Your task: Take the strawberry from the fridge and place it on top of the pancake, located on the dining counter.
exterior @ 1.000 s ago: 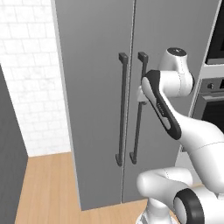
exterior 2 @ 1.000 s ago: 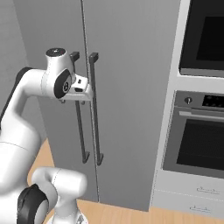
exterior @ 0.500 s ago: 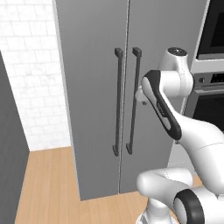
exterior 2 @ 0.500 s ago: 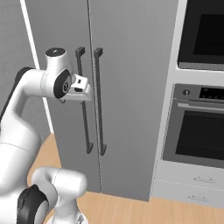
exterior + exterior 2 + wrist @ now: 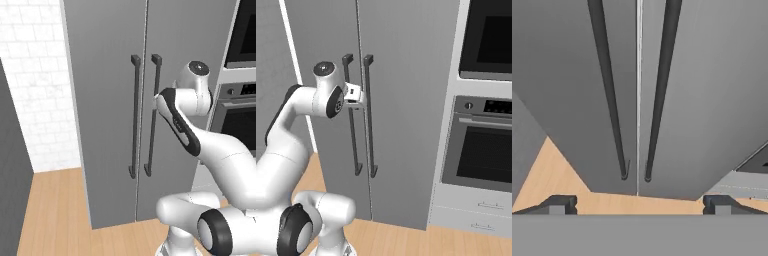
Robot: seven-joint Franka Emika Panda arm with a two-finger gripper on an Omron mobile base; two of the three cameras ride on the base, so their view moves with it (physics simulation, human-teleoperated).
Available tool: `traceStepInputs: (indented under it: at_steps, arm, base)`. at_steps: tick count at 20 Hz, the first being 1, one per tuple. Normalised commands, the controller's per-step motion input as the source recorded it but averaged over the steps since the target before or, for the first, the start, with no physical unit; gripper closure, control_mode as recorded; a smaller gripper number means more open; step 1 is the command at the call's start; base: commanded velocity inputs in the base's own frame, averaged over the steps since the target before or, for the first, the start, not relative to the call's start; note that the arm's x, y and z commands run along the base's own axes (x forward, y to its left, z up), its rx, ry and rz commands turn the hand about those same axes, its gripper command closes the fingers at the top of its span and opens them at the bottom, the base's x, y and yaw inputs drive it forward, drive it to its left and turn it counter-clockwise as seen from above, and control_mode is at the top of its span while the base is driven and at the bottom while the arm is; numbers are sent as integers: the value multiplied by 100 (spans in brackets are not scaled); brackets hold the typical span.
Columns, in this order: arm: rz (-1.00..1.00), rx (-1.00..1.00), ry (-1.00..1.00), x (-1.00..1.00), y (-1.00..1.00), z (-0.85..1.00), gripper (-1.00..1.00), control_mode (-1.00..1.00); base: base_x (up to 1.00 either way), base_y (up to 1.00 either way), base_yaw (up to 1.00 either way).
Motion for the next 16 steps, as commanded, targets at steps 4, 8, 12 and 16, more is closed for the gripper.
traceStepInputs:
  at_steps: [4,8,12,16]
  arm:
    - [-6,0,-13,59,-4,-22,-100,-100]
    - [-10,0,0,57,-19,-14,-100,-100]
    - [-5,4,0,44,-20,-1,-100,-100]
    - [0,3,-6,29,-14,-12,-100,-100]
  base:
    - [0,0,0]
    - [0,0,0]
    - [0,0,0]
    - [0,0,0]
